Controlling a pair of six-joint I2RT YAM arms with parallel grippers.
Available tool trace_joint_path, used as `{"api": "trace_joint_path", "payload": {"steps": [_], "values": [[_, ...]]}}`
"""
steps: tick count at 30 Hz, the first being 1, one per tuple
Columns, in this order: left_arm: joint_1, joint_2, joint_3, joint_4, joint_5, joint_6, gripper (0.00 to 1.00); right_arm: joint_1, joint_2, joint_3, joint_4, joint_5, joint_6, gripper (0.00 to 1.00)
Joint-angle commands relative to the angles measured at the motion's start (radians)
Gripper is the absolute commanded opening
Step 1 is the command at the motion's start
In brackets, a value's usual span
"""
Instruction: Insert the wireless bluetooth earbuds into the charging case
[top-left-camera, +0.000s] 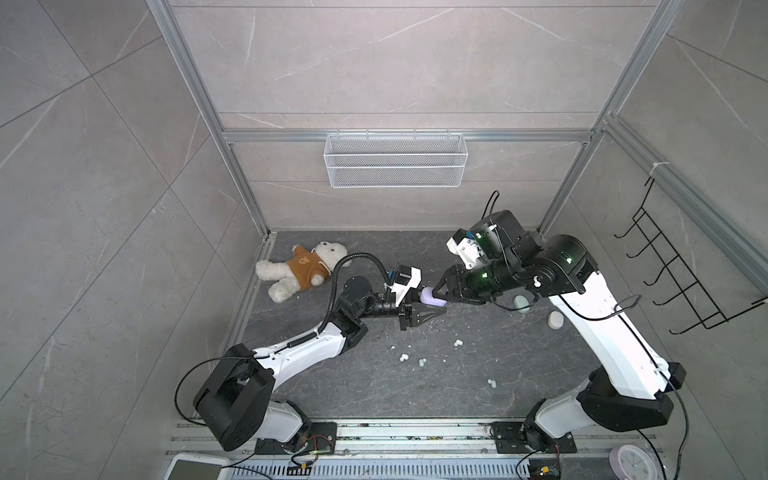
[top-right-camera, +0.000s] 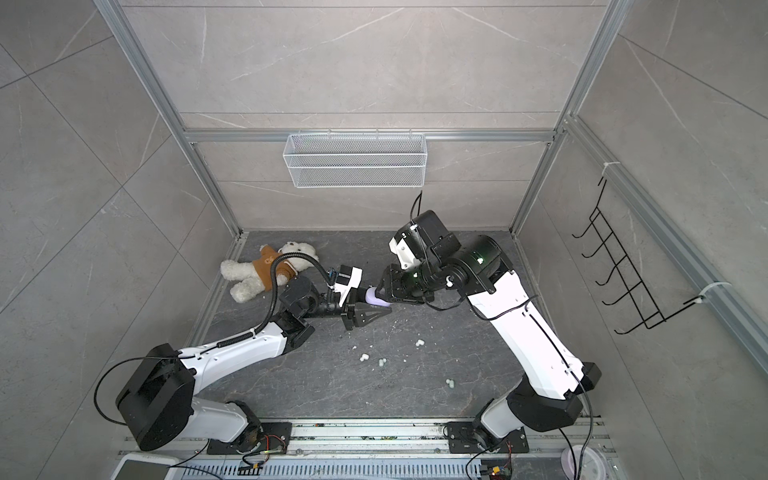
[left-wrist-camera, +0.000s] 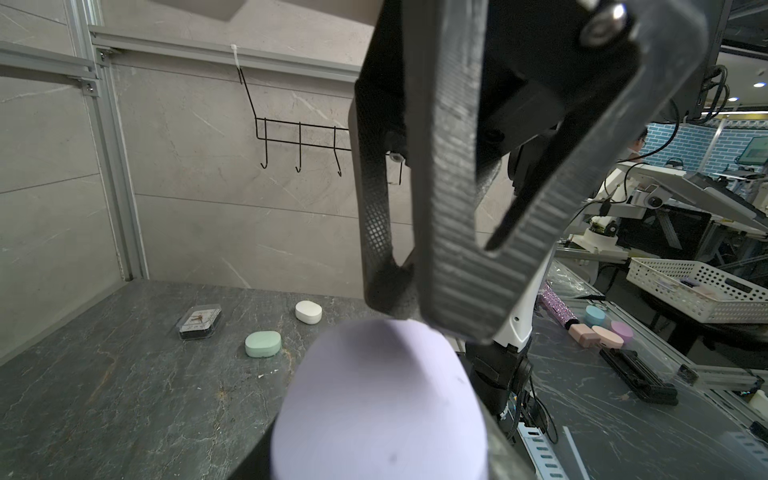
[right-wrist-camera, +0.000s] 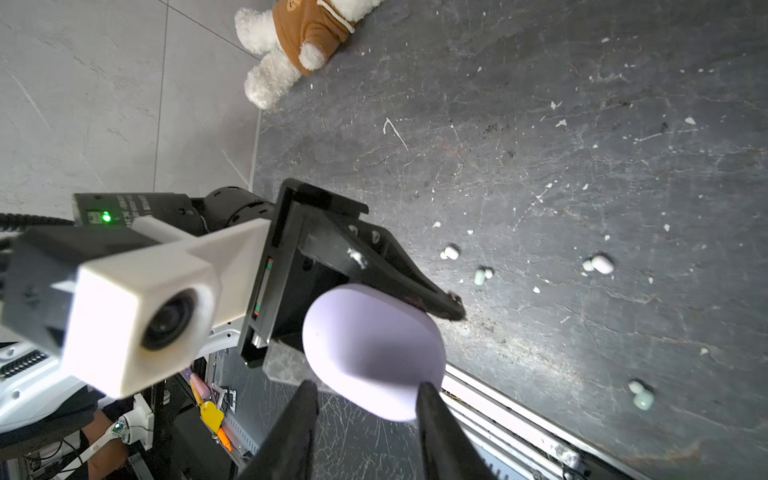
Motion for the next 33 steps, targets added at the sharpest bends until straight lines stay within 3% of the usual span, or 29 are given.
{"api": "trace_joint_path", "payload": {"steps": [1,7,12,18,28,33], "values": [[-0.003,-0.039,0.010,0.024,-0.012,0.037,0.32,0.002,-0.015,-0.007,-0.044,0.025,0.003,0.44],[-0.003,-0.040,0.011,-0.012,-0.013,0.061,0.32,0.004,0.009,-0.003,-0.025,0.040,0.050,0.50],[-0.006,-0.039,0.020,-0.068,-0.021,0.101,0.33,0.003,0.017,-0.050,0.029,0.029,0.095,0.67],[-0.009,-0.044,0.026,-0.104,-0.027,0.126,0.32,0.004,0.023,-0.111,0.072,0.026,0.124,0.75],[-0.021,-0.049,0.035,-0.170,-0.033,0.174,0.33,0.003,0.062,-0.111,0.073,0.023,0.129,0.78],[-0.021,-0.059,0.033,-0.180,-0.039,0.183,0.33,0.004,0.062,-0.140,0.075,0.009,0.132,0.72]]}}
